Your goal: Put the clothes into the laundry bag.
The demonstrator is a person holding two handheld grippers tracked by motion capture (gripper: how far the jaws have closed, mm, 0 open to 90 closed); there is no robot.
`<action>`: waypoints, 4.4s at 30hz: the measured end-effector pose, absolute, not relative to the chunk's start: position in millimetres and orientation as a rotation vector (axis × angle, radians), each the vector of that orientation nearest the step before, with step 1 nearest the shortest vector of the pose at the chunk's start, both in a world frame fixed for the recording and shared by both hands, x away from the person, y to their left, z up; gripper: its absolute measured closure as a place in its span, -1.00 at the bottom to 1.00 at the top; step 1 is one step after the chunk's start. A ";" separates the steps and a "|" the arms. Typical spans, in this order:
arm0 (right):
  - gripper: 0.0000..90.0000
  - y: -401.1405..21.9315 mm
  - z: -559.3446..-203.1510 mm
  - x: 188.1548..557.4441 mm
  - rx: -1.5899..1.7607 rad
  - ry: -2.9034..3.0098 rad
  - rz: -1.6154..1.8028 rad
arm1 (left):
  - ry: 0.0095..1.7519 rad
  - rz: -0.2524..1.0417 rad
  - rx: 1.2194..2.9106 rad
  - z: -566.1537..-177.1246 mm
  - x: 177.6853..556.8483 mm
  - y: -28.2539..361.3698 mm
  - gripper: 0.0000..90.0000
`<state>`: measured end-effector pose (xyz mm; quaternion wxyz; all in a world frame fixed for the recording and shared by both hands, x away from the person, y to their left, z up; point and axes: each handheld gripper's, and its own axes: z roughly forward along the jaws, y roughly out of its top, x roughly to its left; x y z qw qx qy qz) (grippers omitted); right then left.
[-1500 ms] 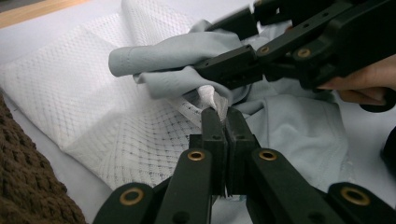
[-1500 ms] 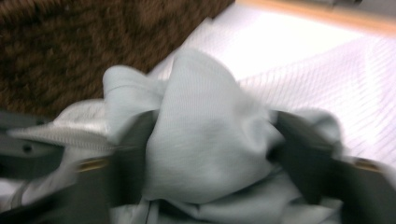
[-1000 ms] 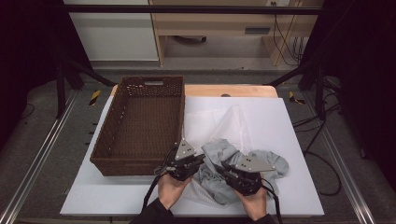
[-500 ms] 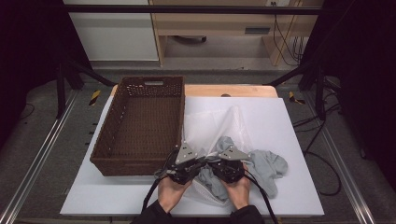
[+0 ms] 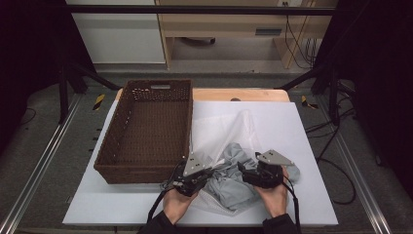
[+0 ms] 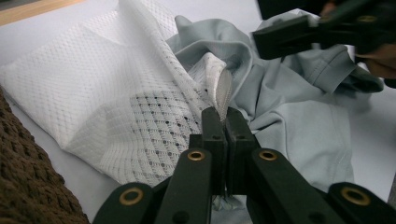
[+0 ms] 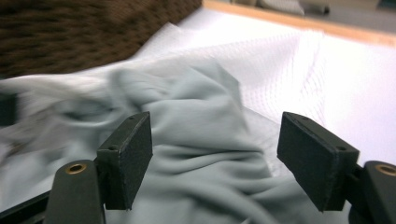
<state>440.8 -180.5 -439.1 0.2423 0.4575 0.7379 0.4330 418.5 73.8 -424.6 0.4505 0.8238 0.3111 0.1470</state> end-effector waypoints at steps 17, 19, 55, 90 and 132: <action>0.91 -175.5 -425.4 407.2 1.051 2.228 1.421 | 0.807 0.331 1.980 -422.8 425.9 81.0 0.96; 0.91 -166.4 -426.4 397.1 0.989 2.266 1.429 | 0.802 0.327 1.962 -418.8 424.9 82.1 0.96; -0.34 -164.0 -437.4 447.5 1.207 2.025 1.228 | 0.764 0.367 2.034 -424.3 415.0 73.9 0.96; 0.81 -119.7 -470.5 456.8 1.141 2.078 1.080 | 0.767 0.337 2.029 -419.2 413.7 67.9 0.96; -0.24 -118.1 -467.5 444.7 1.191 2.070 1.107 | 0.786 0.312 2.022 -426.9 417.2 69.7 0.96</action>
